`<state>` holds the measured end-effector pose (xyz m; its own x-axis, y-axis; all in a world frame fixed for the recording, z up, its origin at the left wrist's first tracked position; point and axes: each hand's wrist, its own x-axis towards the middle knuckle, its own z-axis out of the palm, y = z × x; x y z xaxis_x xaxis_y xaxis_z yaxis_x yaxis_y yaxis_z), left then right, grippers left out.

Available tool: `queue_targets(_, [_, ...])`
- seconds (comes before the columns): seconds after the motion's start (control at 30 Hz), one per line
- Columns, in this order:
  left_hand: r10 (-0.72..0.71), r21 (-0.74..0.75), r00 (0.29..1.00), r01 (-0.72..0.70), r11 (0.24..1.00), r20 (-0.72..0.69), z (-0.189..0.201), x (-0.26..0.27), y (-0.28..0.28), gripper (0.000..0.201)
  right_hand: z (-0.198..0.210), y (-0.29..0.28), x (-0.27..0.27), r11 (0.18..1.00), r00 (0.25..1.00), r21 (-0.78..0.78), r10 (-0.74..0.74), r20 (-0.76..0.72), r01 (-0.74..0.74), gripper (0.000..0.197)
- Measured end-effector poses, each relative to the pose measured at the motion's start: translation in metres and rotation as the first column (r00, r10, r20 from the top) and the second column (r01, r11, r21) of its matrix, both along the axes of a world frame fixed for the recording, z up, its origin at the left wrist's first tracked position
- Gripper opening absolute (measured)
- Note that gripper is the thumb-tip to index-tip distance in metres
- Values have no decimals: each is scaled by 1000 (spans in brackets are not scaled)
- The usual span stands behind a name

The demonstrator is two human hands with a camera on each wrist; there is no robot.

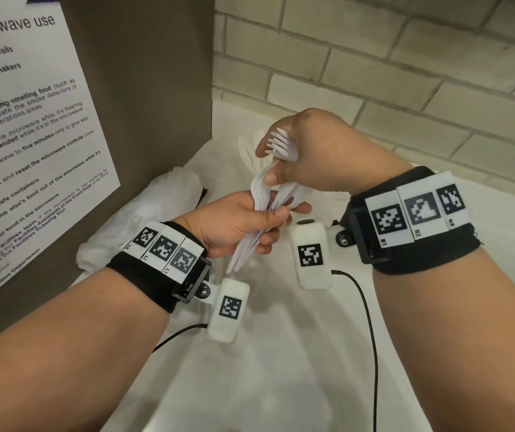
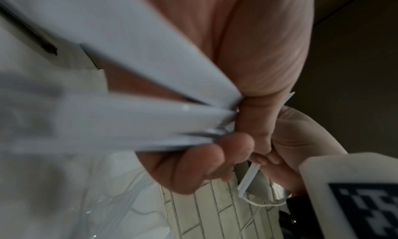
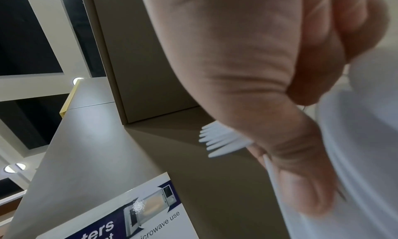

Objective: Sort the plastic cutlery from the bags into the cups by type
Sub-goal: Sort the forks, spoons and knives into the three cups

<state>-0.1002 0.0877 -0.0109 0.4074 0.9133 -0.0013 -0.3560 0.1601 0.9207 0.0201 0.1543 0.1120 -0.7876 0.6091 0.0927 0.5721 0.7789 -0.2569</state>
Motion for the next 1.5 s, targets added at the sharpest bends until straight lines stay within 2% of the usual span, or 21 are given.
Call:
queue_targets(0.1, [56, 9, 998, -56, 998, -29, 1, 3, 1, 79, -3, 2, 0, 1000, 999, 9, -19, -41, 19, 17])
queue_targets(0.2, [100, 11, 995, -100, 995, 0, 0, 5, 1, 98, -2, 2, 4, 994, 982, -104, 4, -190, -24, 14])
queue_targets(0.3, [70, 15, 995, -72, 997, 74, 2, 5, 2, 113, -4, 3, 7, 973, 920, -227, -43, -390, -51, 12])
queue_targets(0.37, [58, -23, 991, -55, 998, 120, 4, 6, 4, 116, -5, 4, 9, 969, 856, -242, -82, -510, -51, 11])
queue_targets(0.43, [114, -94, 985, -102, 990, 128, 7, 5, 5, 101, 0, 8, 15, 971, 772, -234, -113, -626, -47, 8])
queue_targets(0.53, [280, -115, 960, -278, 954, -5, 7, 5, 4, 31, 14, 23, 34, 962, 584, -273, -222, -781, 0, 7])
queue_targets(0.6, [343, -116, 934, -353, 928, -98, 5, 6, 6, 22, 20, 38, 49, 945, 465, -327, -296, -834, 14, 10])
queue_targets(0.67, [377, -121, 917, -392, 912, -129, 4, 9, 8, 21, 18, 53, 59, 944, 396, -322, -322, -860, 68, 11])
queue_targets(0.83, [473, -70, 840, -506, 860, -266, 8, 21, 12, 24, -20, 73, 59, 937, 360, -298, -346, -866, 181, 25])
queue_targets(0.9, [490, -64, 825, -526, 848, -280, 9, 24, 14, 24, -38, 83, 56, 931, 366, -282, -352, -862, 231, 27])
queue_targets(0.97, [489, -69, 827, -525, 848, -277, 9, 24, 14, 24, -52, 93, 54, 924, 359, -277, -361, -861, 264, 27])
queue_targets(1.07, [479, -81, 835, -515, 853, -271, 8, 23, 14, 25, -61, 100, 49, 905, 317, -369, -422, -850, 213, 24])
queue_targets(1.17, [475, -97, 839, -513, 853, -264, 6, 22, 15, 25, -74, 107, 47, 833, 289, -523, -553, -781, 181, 23])
queue_targets(1.23, [466, -109, 846, -505, 856, -259, 5, 22, 15, 25, -82, 109, 49, 764, 303, -617, -643, -703, 188, 23])
queue_targets(1.33, [453, -125, 855, -493, 861, -251, 7, 24, 15, 26, -91, 112, 54, 677, 329, -703, -729, -600, 218, 47])
queue_targets(1.43, [437, -133, 867, -475, 870, -241, 6, 26, 16, 27, -88, 115, 57, 667, 326, -713, -738, -591, 217, 48])
queue_targets(1.5, [412, -148, 886, -446, 883, -213, 6, 28, 16, 29, -82, 112, 58, 712, 333, -649, -701, -630, 270, 43])
